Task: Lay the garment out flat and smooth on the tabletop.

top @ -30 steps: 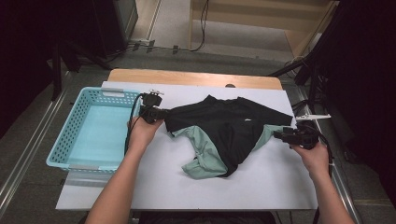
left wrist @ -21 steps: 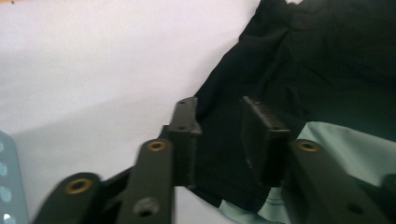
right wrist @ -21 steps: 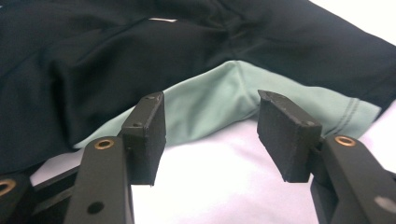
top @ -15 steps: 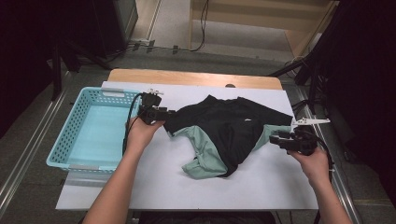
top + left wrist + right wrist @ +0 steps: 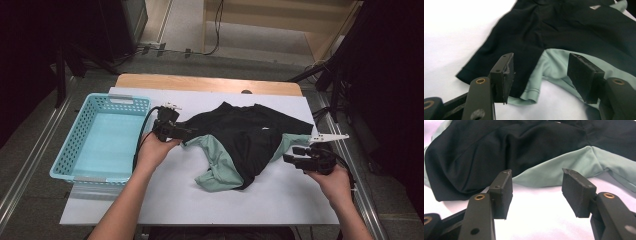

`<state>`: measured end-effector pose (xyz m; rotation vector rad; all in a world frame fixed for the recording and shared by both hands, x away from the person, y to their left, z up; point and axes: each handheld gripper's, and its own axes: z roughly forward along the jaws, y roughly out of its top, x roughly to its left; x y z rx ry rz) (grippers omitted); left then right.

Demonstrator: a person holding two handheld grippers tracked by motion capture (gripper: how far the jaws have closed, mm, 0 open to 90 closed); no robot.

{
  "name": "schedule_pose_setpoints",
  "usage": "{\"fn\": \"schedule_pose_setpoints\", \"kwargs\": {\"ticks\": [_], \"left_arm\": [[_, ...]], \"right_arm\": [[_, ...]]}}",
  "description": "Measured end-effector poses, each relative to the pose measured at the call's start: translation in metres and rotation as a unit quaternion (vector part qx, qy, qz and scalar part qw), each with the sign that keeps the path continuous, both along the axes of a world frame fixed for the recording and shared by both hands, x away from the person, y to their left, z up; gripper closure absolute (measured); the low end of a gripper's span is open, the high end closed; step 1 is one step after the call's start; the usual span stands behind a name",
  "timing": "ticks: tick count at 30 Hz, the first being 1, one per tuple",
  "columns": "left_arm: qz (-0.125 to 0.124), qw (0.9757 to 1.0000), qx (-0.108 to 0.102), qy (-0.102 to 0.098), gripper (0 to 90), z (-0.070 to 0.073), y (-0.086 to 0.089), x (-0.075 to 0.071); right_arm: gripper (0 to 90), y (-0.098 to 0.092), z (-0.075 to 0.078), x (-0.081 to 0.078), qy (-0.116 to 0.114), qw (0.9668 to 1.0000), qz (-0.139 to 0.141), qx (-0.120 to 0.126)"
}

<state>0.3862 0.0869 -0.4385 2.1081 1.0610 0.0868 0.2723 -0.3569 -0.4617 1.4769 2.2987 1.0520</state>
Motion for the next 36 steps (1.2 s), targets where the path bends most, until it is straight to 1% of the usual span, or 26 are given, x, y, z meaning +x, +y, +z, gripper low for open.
{"fn": "schedule_pose_setpoints", "kwargs": {"ticks": [2, 4, 7, 14, 17, 20, 25, 30, 36], "left_arm": [[-0.010, 0.9999, 0.002, -0.003, 39.3, 0.000, -0.002, -0.003], [-0.017, 0.9999, -0.001, -0.003, 39.2, 0.001, -0.004, -0.007], [-0.030, 0.9995, 0.000, -0.009, 38.2, 0.002, -0.007, -0.012], [-0.043, 0.9990, -0.001, -0.012, 38.0, 0.002, -0.007, -0.021], [-0.048, 0.9987, -0.006, -0.015, 36.6, 0.004, -0.007, -0.026], [-0.059, 0.9980, -0.011, -0.016, 36.6, 0.005, -0.008, -0.031], [-0.072, 0.9972, -0.003, -0.020, 36.5, 0.005, -0.008, -0.040], [-0.085, 0.9961, -0.008, -0.025, 36.5, 0.004, -0.012, -0.050], [-0.101, 0.9945, -0.006, -0.028, 36.6, 0.002, -0.019, -0.059]], "right_arm": [[40.3, 0.001, 0.000, -0.001, 0.001, 1.0000, 0.001, 0.001], [40.2, 0.002, 0.000, -0.002, 0.002, 1.0000, 0.003, 0.001], [39.9, 0.004, 0.000, -0.004, -0.001, 0.9999, 0.010, 0.005], [38.7, 0.009, 0.002, -0.011, -0.006, 0.9997, 0.021, 0.011], [38.0, 0.011, 0.002, -0.013, -0.006, 0.9996, 0.026, 0.013], [37.3, 0.014, 0.002, -0.016, -0.007, 0.9994, 0.030, 0.013], [36.9, 0.018, 0.003, -0.019, -0.009, 0.9990, 0.041, 0.012], [36.9, 0.023, 0.002, -0.022, -0.012, 0.9985, 0.050, 0.016], [36.9, 0.026, 0.001, -0.023, -0.014, 0.9983, 0.055, 0.016]]}}
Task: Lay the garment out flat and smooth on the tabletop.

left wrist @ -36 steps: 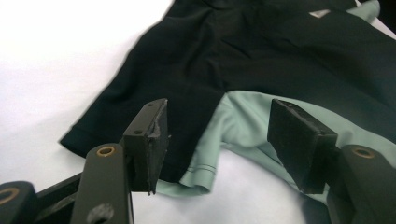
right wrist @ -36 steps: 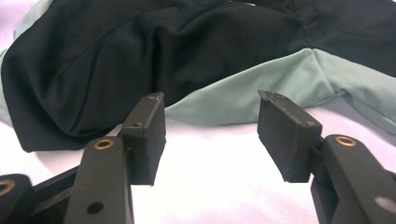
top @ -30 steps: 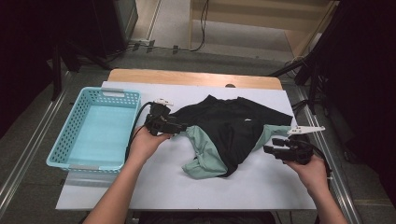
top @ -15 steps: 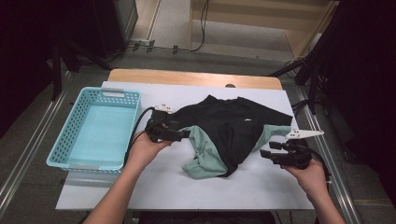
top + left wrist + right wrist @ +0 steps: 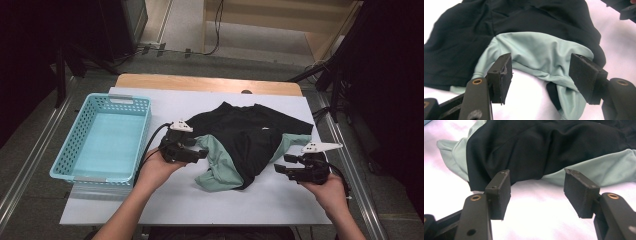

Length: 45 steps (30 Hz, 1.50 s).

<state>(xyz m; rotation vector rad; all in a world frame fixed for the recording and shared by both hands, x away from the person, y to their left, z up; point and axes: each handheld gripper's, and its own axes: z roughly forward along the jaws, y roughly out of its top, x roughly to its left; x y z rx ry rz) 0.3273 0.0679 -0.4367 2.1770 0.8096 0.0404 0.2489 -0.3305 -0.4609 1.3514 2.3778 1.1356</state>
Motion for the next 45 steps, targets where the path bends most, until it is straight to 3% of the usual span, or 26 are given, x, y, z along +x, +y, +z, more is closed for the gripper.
{"fn": "schedule_pose_setpoints", "kwargs": {"ticks": [18, 23, 32, 45], "left_arm": [[-0.031, 0.9995, 0.005, -0.002, 36.7, -0.013, -0.021, -0.017], [-0.041, 0.9990, 0.015, 0.001, 36.8, -0.018, -0.028, -0.022], [-0.044, 0.9989, 0.014, 0.004, 36.9, -0.025, -0.035, -0.028], [-0.065, 0.9973, 0.035, 0.002, 38.6, -0.041, -0.053, -0.041]], "right_arm": [[37.5, 0.016, -0.007, 0.003, -0.001, 0.9995, 0.031, -0.001], [37.7, 0.022, -0.011, 0.006, 0.001, 0.9990, 0.044, -0.002], [37.7, 0.035, -0.015, 0.008, -0.005, 0.9977, 0.067, -0.011], [37.7, 0.050, -0.019, 0.013, -0.006, 0.9956, 0.093, -0.008]]}}
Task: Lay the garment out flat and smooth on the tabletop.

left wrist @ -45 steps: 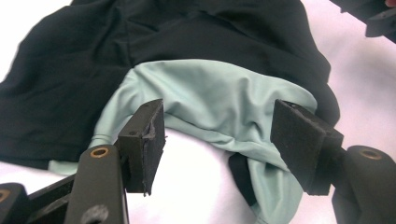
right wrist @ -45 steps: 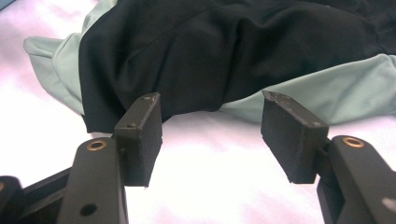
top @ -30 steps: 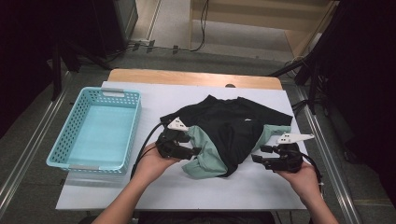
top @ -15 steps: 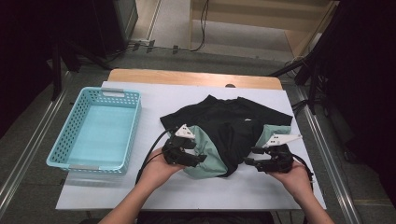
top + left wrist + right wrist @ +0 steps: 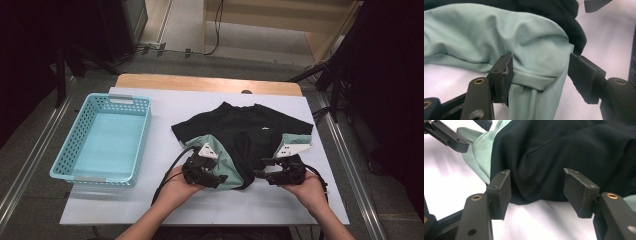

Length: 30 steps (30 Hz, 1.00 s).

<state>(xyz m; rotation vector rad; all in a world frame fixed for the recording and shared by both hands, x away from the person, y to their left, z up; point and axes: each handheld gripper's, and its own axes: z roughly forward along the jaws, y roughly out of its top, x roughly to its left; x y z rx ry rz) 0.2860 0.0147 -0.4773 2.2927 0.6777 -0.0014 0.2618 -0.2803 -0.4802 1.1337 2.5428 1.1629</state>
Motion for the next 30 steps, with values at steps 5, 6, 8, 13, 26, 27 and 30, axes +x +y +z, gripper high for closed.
{"fn": "schedule_pose_setpoints", "kwargs": {"ticks": [5, 6, 8, 13, 26, 27, 30], "left_arm": [[0.003, 0.9999, 0.012, 0.006, 40.6, -0.011, -0.003, 0.003], [0.004, 0.9999, 0.012, 0.008, 41.8, -0.013, -0.004, 0.004], [0.004, 0.9999, 0.012, 0.007, 43.5, -0.017, -0.005, 0.005], [0.000, 0.9998, 0.021, -0.006, 57.5, -0.022, -0.010, 0.008], [0.008, 0.9999, -0.007, -0.002, 81.4, -0.003, 0.001, 0.017], [0.010, 0.9999, -0.011, -0.005, 81.3, 0.000, 0.003, 0.016], [0.017, 0.9993, -0.027, -0.019, 81.2, 0.010, 0.010, 0.016]], "right_arm": [[38.3, 0.005, -0.007, 0.005, 0.006, 1.0000, 0.005, -0.005], [38.5, 0.006, -0.008, 0.006, 0.006, 0.9999, 0.005, -0.006], [39.8, 0.008, -0.011, 0.010, 0.009, 0.9999, 0.006, -0.009], [49.8, 0.014, -0.016, 0.017, 0.013, 0.9995, 0.008, -0.028], [82.2, 0.019, -0.007, 0.030, 0.085, 0.9959, -0.009, -0.031], [82.2, 0.017, -0.003, 0.029, 0.082, 0.9963, -0.011, -0.023], [82.3, 0.012, 0.011, 0.025, 0.067, 0.9976, -0.018, -0.003]]}}
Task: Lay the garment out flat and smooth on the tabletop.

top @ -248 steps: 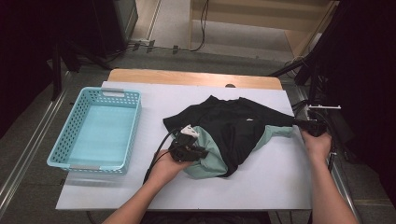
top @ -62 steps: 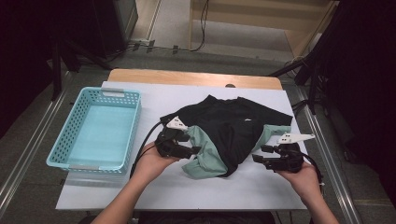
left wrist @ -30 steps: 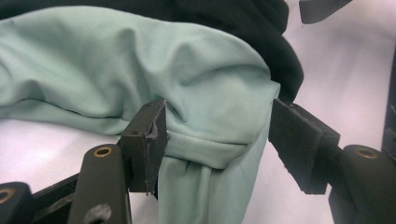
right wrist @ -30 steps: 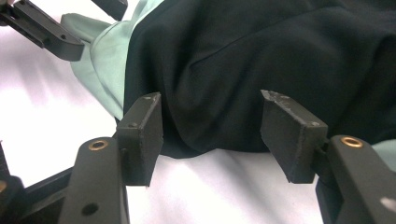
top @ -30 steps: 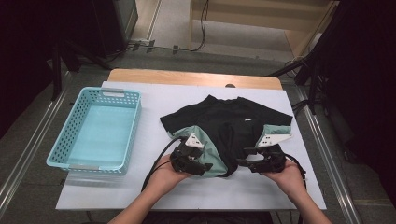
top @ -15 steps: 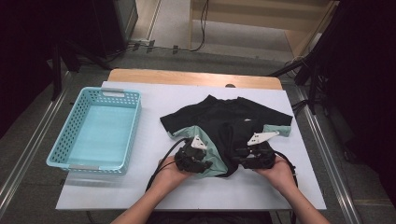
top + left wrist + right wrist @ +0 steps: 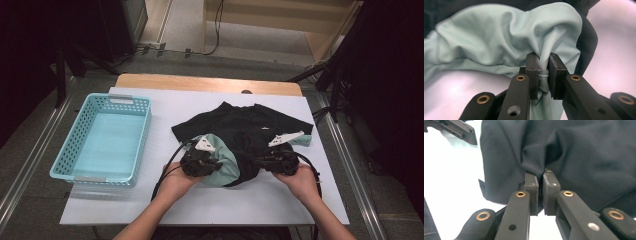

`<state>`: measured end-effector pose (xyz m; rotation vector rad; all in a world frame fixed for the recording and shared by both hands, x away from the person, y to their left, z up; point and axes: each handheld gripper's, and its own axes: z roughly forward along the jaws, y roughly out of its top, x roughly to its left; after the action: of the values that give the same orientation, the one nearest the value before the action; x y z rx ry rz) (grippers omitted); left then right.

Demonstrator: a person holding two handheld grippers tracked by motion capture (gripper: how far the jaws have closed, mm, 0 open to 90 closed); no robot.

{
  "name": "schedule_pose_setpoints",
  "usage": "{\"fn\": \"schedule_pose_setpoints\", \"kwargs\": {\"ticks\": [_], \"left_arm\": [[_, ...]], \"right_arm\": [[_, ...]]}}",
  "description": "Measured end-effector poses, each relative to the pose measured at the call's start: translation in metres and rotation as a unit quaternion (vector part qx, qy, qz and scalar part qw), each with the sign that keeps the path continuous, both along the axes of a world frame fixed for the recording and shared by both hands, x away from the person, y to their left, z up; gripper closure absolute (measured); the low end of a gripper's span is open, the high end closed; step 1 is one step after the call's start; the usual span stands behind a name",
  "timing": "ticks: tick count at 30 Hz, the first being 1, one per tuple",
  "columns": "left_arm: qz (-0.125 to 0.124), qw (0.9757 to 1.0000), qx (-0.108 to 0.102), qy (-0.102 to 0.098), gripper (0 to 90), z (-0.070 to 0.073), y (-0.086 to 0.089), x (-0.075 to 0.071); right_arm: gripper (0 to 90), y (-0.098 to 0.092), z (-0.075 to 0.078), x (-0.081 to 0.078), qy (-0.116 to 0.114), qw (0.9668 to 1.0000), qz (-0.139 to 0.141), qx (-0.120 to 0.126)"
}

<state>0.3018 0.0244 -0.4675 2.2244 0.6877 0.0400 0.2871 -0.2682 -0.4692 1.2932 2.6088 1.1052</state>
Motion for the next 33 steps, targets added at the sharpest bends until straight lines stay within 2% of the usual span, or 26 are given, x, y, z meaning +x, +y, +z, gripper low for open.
{"fn": "schedule_pose_setpoints", "kwargs": {"ticks": [8, 13, 15, 19, 21, 26, 30, 33], "left_arm": [[0.016, 0.9986, -0.049, -0.007, 81.2, 0.023, 0.015, 0.001], [0.021, 0.9982, -0.054, -0.016, 80.8, 0.028, 0.020, 0.001], [0.023, 0.9981, -0.056, -0.012, 80.9, 0.029, 0.021, 0.003], [0.033, 0.9976, -0.059, -0.017, 81.0, 0.030, 0.021, 0.005], [0.038, 0.9970, -0.065, -0.018, 81.0, 0.031, 0.021, 0.007], [0.048, 0.9972, -0.056, -0.011, 80.9, 0.024, 0.022, 0.015], [0.053, 0.9978, -0.038, -0.014, 79.6, 0.018, 0.022, 0.018], [0.059, 0.9976, -0.036, -0.007, 77.7, 0.013, 0.024, 0.020]], "right_arm": [[82.8, -0.004, 0.029, -0.010, -0.042, 0.9988, -0.011, 0.023], [83.1, -0.007, 0.038, -0.009, -0.053, 0.9974, -0.023, 0.043], [83.2, -0.007, 0.040, -0.007, -0.055, 0.9972, -0.027, 0.042], [83.5, -0.005, 0.044, 0.001, -0.066, 0.9966, -0.033, 0.038], [83.5, -0.005, 0.046, 0.005, -0.068, 0.9960, -0.038, 0.044], [83.5, -0.003, 0.044, 0.018, -0.069, 0.9957, -0.044, 0.042], [83.5, 0.002, 0.037, 0.031, -0.060, 0.9964, -0.046, 0.037], [83.5, 0.005, 0.030, 0.040, -0.052, 0.9970, -0.049, 0.030]]}}
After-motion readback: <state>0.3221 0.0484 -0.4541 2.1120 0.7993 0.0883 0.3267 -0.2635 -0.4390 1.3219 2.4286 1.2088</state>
